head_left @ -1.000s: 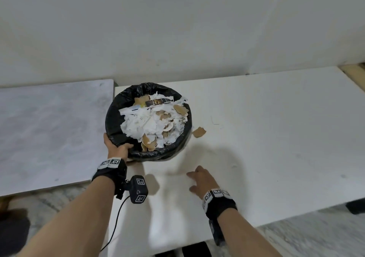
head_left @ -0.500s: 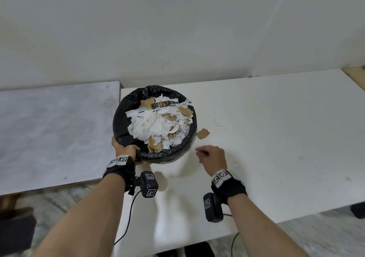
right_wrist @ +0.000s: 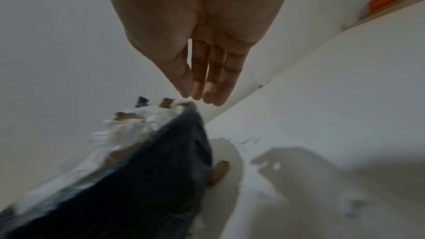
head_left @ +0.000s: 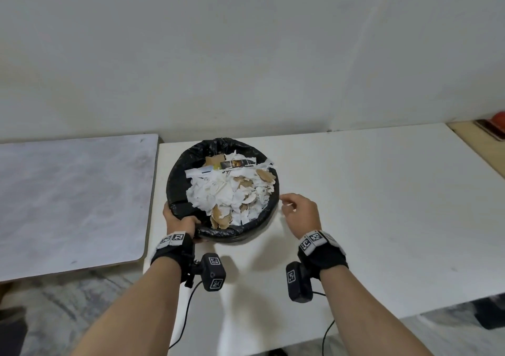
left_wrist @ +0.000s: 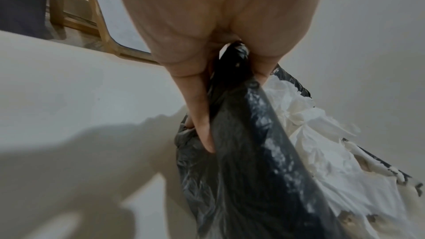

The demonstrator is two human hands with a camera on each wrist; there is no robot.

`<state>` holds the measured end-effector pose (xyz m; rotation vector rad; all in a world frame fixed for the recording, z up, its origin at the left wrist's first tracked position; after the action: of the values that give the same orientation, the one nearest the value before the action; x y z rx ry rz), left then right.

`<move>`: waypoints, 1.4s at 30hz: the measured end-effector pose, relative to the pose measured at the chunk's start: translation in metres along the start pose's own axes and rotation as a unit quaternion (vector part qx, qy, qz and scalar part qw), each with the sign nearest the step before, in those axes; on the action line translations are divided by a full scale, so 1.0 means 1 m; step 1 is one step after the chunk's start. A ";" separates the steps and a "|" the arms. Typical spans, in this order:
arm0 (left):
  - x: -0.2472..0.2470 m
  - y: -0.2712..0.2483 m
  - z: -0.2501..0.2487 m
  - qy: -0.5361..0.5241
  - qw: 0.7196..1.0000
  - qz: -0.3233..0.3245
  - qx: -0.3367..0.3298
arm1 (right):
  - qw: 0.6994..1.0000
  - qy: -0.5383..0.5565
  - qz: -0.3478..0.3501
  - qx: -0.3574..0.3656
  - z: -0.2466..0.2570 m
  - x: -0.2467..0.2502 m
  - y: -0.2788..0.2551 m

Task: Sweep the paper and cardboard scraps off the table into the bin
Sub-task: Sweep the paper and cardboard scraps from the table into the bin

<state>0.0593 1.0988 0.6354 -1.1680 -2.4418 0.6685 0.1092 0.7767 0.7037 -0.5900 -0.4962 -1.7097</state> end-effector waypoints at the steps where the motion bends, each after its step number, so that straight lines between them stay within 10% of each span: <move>1: -0.004 -0.003 0.003 -0.007 1.000 -0.003 0.002 | 1.000 -0.013 -0.003 -0.017 -0.017 0.010 0.002; 16: -0.006 -0.032 0.046 -0.053 0.996 -0.068 0.012 | 0.932 -0.263 0.249 -0.009 -0.157 -0.032 -0.024; 25: 0.001 -0.046 0.054 -0.045 0.997 -0.064 0.010 | 0.914 -0.321 0.238 0.070 -0.156 -0.046 -0.029; 33: -0.005 -0.060 0.061 -0.055 0.997 -0.056 0.014 | 0.992 -0.025 0.119 -0.020 -0.121 0.000 -0.007; 42: 0.007 -0.088 0.065 -0.076 0.995 -0.061 0.021 | 0.989 0.091 0.087 0.081 0.015 0.019 -0.021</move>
<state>-0.0322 1.0397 0.6311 -0.9742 -2.5877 0.7933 0.0874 0.7757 0.7269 -0.3469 -0.4352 -1.5242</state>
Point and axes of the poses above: each hand's wrist, its own y-axis towards the middle knuckle, its own x-axis out of the back of the hand, z = x × y, the point moved 9 cm from there along y, towards the middle knuckle, and after that the axes turned 6 degrees about -z, right-handed, at the moved point
